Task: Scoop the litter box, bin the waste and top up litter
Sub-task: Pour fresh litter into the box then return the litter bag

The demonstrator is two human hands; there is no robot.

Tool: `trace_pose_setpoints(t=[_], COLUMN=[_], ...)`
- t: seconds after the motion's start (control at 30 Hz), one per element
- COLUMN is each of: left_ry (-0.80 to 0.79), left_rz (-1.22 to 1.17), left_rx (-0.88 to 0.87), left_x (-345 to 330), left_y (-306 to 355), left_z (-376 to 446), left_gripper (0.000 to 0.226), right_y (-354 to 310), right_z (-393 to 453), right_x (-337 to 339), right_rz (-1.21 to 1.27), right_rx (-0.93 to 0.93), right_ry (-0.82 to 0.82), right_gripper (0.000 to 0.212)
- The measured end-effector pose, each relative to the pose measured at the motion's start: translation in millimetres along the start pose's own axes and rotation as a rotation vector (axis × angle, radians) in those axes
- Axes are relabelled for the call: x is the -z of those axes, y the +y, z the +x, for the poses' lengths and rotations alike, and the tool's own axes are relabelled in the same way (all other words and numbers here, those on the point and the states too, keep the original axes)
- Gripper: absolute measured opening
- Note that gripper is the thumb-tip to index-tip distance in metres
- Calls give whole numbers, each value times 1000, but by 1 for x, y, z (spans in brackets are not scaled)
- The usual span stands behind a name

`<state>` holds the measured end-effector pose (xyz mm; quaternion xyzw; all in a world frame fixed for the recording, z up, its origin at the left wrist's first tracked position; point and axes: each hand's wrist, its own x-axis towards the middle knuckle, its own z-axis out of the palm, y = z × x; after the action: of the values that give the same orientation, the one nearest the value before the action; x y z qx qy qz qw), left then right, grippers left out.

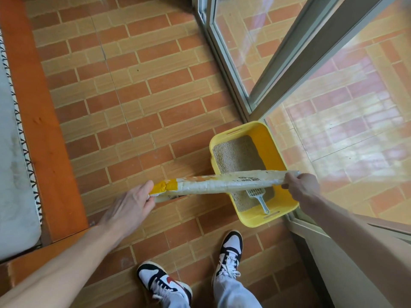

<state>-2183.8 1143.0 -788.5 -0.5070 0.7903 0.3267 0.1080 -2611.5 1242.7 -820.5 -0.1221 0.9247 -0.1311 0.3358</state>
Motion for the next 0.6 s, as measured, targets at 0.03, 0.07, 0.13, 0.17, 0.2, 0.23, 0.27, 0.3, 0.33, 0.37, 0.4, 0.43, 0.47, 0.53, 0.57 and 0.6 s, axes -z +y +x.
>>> trace_pose_setpoints(t=[0.03, 0.07, 0.13, 0.17, 0.2, 0.23, 0.27, 0.3, 0.33, 0.37, 0.4, 0.43, 0.47, 0.53, 0.57, 0.6], left_ry=[0, 3, -1, 0, 3, 1, -6, -16, -23, -28, -37, -47, -52, -56, -67, -76], left_rz=[5, 12, 32, 37, 36, 33, 35, 42, 42, 40, 42, 51, 56, 54, 57, 66], left_rx=[-5, -6, -3, -8, -14, -16, -19, -23, -20, -13, -4, 2, 4, 8, 10, 9], left_x=[0, 0, 1, 0, 0, 0, 0, 1, 2, 3, 4, 5, 6, 9, 11, 12], left_y=[2, 3, 5, 5, 4, 3, 2, 0, -1, -2, -3, -4, -5, -9, -10, -11], left_z=[-2, -3, -5, -6, -8, -10, -12, -14, -16, -18, -20, -22, -23, -26, -28, -29], left_gripper=[24, 24, 23, 23, 24, 26, 27, 29, 29, 30, 29, 29, 29, 31, 32, 32], right_y=[4, 8, 14, 16, 18, 20, 21, 23, 24, 25, 27, 29, 29, 30, 31, 32], right_z=[-1, -1, -4, -5, -6, -8, -10, -11, -14, -15, -18, -19, -22, -25, -26, -27], right_x=[1, 1, 1, 2, 2, 1, -1, -2, -3, -5, -8, -10, -12, -17, -20, -22], right_rz=[-1, -12, -12, -5, -21, -53, -76, -72, -72, -85, -98, -89, -71, -69, -77, -62], right_rx=[5, 3, -14, -16, -12, 2, 3, -2, -7, 4, 7, 3, -10, -18, -22, -37], right_ry=[-3, -17, -41, -42, -49, -58, -67, -65, -66, -70, -75, -77, -79, -82, -89, -91], right_gripper=[37, 37, 34, 33, 33, 35, 36, 36, 36, 37, 37, 37, 36, 36, 35, 35])
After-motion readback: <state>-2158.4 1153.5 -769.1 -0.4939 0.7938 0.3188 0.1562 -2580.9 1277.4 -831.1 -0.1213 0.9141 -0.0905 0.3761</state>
